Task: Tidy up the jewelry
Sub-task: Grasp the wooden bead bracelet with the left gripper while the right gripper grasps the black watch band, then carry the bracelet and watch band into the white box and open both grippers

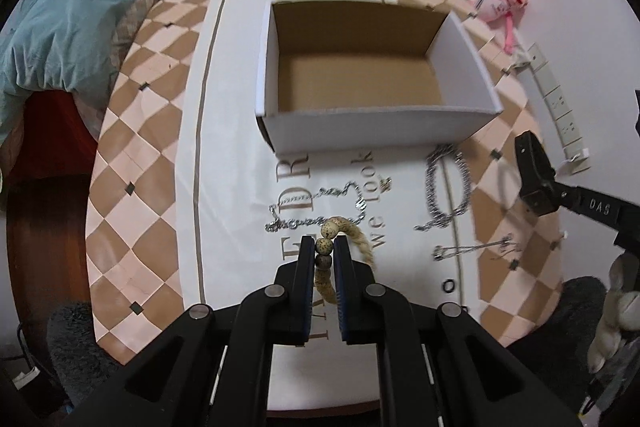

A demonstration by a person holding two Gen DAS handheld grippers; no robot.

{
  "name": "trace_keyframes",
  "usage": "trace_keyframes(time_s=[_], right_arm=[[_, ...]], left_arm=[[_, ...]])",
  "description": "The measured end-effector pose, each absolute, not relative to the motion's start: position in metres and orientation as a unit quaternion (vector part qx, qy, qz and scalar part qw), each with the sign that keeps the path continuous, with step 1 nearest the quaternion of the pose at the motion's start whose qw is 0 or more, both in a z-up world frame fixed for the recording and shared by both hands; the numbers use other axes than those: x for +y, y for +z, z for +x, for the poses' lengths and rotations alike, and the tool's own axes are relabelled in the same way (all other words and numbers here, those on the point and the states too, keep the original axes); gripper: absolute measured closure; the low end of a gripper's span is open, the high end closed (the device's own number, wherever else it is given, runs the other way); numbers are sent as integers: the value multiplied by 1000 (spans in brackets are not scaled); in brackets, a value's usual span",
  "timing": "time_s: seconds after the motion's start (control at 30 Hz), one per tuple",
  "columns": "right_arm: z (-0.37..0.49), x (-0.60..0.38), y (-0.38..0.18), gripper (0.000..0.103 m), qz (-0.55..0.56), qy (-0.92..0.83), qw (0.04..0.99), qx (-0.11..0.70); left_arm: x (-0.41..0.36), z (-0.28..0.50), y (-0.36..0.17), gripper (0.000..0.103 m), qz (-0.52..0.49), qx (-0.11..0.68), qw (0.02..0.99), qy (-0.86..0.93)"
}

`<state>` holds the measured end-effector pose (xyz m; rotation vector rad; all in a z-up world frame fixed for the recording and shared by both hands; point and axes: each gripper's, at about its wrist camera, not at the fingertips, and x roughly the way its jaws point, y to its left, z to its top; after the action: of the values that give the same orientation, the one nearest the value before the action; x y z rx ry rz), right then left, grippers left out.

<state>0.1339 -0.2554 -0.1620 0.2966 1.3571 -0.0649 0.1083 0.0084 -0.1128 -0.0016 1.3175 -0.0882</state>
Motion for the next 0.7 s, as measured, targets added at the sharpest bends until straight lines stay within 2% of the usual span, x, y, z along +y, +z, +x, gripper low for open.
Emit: trace_keyframes(time_s=[0.37,0.53,0.7], right_arm=[[147,-222,-66,100,154,52,810,564],[183,-204,-61,100,139,73,811,564],[223,-182,-85,100,119,78,797,587]], left_arm=[[7,143,-43,96,-52,556,825,-83],[6,178,-24,96,-68,544,830,-104],[8,217,-35,96,-67,554,822,-109]])
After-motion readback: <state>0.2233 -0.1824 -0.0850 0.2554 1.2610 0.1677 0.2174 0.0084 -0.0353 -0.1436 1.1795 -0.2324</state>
